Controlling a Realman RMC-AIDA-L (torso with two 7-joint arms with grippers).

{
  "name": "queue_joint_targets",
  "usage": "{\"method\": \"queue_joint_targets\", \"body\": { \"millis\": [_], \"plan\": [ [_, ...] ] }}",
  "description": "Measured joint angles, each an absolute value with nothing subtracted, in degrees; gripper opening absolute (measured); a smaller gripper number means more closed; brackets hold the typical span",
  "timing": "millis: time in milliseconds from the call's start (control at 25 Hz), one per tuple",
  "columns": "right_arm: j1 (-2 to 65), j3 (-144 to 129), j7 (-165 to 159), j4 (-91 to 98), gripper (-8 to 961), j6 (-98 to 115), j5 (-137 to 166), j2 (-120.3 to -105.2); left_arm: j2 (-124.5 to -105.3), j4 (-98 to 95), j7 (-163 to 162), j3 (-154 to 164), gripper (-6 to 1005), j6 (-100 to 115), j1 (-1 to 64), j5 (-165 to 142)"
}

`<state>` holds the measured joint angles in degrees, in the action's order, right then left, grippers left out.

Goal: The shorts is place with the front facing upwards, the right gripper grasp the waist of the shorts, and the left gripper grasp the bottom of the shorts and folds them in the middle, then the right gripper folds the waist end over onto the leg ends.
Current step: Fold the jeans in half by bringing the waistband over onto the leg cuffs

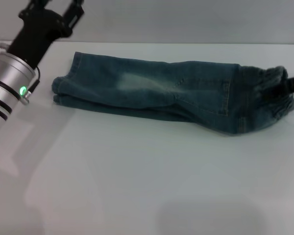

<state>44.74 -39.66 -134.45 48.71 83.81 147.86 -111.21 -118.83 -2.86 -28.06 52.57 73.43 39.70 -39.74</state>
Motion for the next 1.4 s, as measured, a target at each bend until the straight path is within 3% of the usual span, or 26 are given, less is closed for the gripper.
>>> {"method": "queue_joint_targets", "body": {
  "millis": [600, 1040, 1400],
  "plan": [
    [54.3, -39.8, -139.2, 59.1, 99, 98.8, 149.7, -108.21, -119.01, -3.5, -23.3, 65.9, 715, 69.5, 36.9, -39.8],
    [61.3, -40.0, -139.3, 59.7, 97, 101.1, 150.2, -107.99, -119.08, -3.7, -24.7, 79.2, 714, 69.8, 37.2, -39.8],
    [63.7, -40.4, -139.6, 60.0, 98, 105.0, 146.8, -109.35, -119.17, -5.7, -28.8, 83.4, 714, 68.4, 37.5, -39.3]
  ]
}}
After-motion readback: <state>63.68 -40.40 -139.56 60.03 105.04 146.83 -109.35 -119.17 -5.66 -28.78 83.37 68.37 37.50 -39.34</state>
